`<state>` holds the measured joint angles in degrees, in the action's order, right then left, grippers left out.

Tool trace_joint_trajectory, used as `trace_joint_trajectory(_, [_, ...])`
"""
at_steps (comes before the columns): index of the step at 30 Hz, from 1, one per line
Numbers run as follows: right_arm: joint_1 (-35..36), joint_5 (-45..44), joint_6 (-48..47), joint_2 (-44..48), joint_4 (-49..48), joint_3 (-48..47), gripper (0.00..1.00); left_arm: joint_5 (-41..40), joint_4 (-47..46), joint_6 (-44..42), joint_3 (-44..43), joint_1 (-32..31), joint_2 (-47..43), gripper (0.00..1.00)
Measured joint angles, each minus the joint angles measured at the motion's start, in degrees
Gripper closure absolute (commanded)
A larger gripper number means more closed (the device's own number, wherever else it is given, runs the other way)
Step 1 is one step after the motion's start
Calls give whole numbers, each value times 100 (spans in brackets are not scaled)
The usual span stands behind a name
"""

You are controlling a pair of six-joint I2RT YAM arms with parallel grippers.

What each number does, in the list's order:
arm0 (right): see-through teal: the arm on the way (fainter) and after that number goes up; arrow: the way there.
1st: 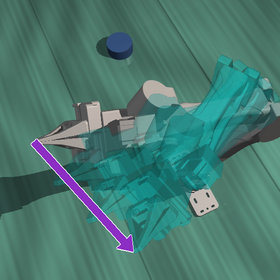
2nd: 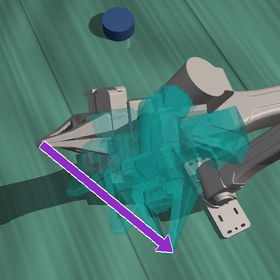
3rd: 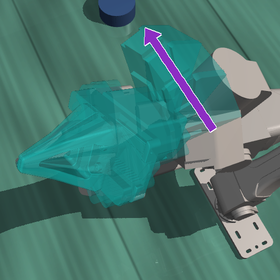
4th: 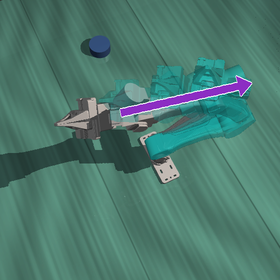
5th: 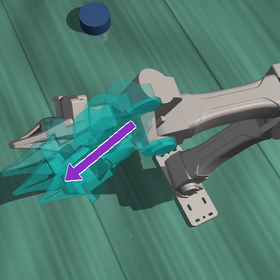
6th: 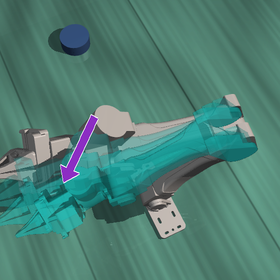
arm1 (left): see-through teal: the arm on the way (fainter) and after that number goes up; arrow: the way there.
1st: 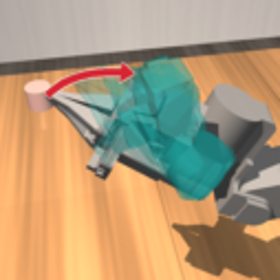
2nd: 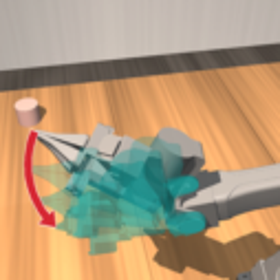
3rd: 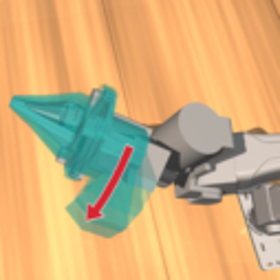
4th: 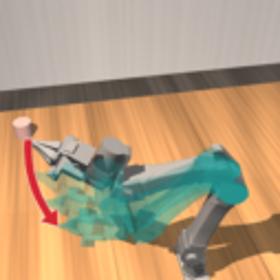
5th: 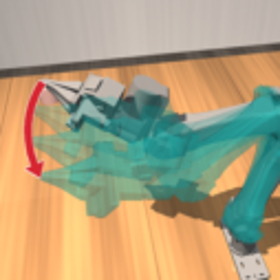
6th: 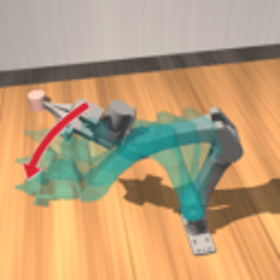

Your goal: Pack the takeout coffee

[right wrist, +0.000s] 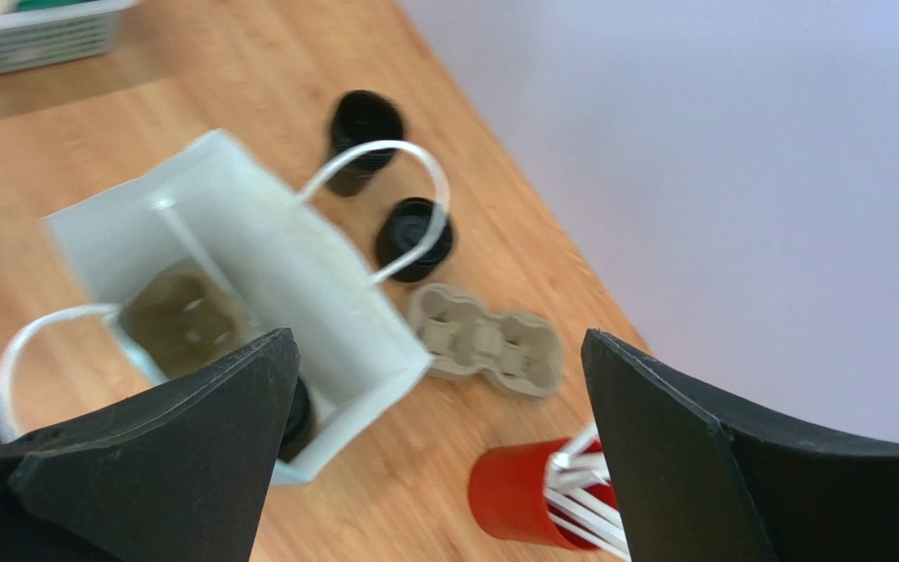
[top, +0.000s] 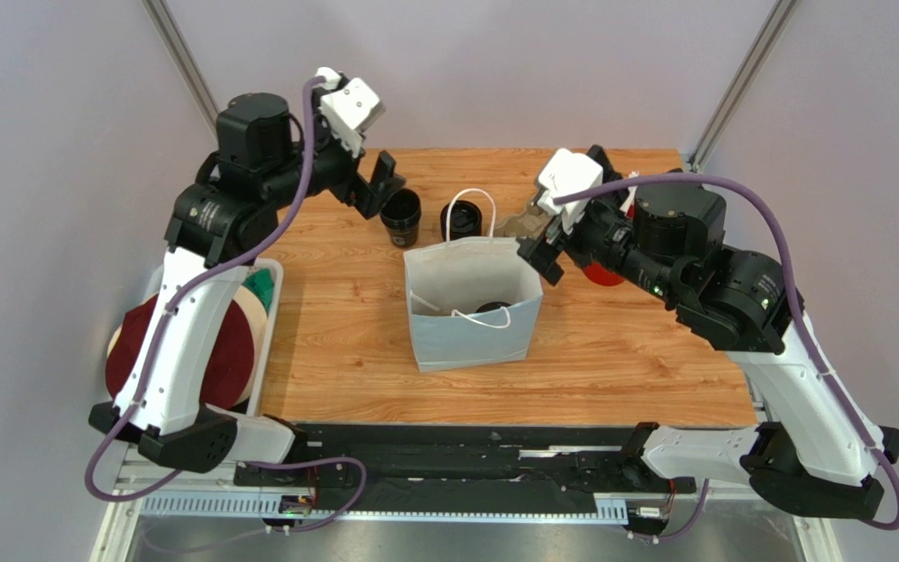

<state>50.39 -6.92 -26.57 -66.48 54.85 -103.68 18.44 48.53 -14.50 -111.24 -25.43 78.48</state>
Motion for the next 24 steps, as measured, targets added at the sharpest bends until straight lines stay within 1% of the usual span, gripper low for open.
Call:
trace_joint_trajectory(2, [-114,-514,22,-20,-264,2,1,-229,-92,28,136,271,-155,1])
trace_joint_trajectory(6, [-431,-1226,70,-92,-730,2,1,-590,-170,125,420,1064,-420,1])
trace_joint_trajectory(9, [-699,-1635,142,-184,-1113,15,1,-715,-168,210,551,1510,-542,1])
trace_joint_trajectory(11, [-970,-1821,223,-275,-1322,24,1,-743,-166,269,599,1670,-601,1])
trace_joint_trajectory(15, [-2090,-1781,592,-590,-1602,-44,1,-601,-166,457,623,2179,-737,1])
trace_joint_trajectory(19, [-3189,-1353,927,-1034,-1556,-334,1,-358,-151,573,562,2736,-841,1])
trace_joint_trajectory(22, [-3766,-918,1119,-1126,-1427,-385,1,-142,-155,638,466,3180,-901,1])
trace_joint_trajectory(24, [-3978,-702,1180,-1014,-1469,-282,1,-31,-153,654,437,3388,-951,1])
